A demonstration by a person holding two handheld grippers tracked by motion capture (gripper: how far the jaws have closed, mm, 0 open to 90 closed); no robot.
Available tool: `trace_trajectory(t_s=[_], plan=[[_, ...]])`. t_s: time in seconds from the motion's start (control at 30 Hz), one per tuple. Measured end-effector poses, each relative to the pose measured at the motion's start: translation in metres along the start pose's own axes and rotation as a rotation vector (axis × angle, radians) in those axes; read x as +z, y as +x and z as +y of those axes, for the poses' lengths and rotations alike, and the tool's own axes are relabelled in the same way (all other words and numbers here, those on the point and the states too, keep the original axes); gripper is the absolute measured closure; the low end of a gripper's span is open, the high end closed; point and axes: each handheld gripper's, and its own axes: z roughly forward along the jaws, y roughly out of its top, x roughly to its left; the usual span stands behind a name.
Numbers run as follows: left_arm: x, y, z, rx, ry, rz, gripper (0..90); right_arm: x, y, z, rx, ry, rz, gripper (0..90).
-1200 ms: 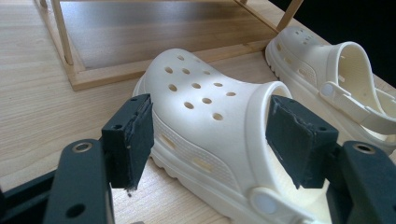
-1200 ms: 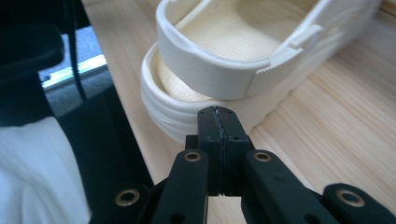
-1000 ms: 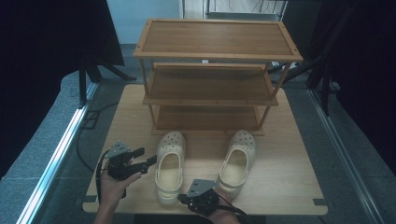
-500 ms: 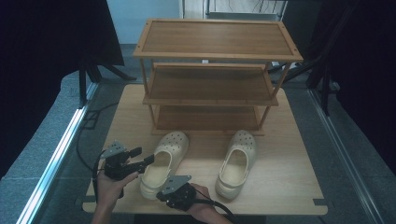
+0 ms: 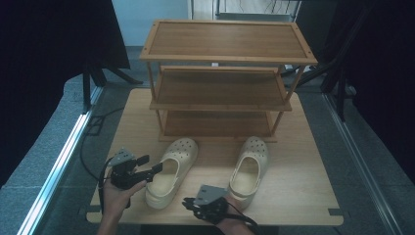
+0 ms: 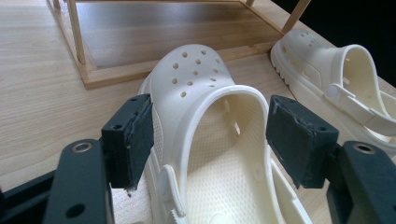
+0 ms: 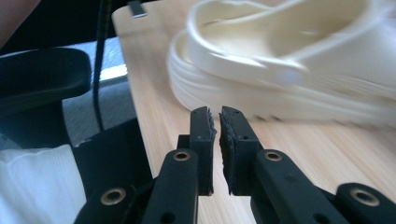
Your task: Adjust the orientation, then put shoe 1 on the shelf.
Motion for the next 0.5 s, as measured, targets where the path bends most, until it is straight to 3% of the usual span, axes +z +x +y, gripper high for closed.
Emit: trace_trajectory(t_s=[0.13,0.2,0.23,0.27,0.3,0.5], plan=[[0.005,-0.002,-0.002,0.006,0.025,0.007,32.6,-0.033,-0.009,-0.017,0.040,-0.024,-0.071,81.2],[0.006,-0.002,-0.002,0.010,0.033,0.017,32.6,-0.040,-0.012,-0.022,0.052,-0.033,-0.089,80.7],[0.009,-0.002,-0.004,0.011,0.049,0.026,32.6,-0.053,-0.021,-0.029,0.090,-0.052,-0.110,76.8],[0.009,-0.002,-0.004,0.011,0.049,0.026,32.4,-0.053,-0.021,-0.029,0.090,-0.052,-0.110,76.8],[0.011,0.000,-0.005,0.007,0.061,0.028,32.4,-0.063,-0.031,-0.032,0.119,-0.069,-0.140,72.4],[0.016,0.004,-0.007,0.008,0.083,0.051,32.3,-0.072,-0.041,-0.034,0.130,-0.084,-0.171,66.3]])
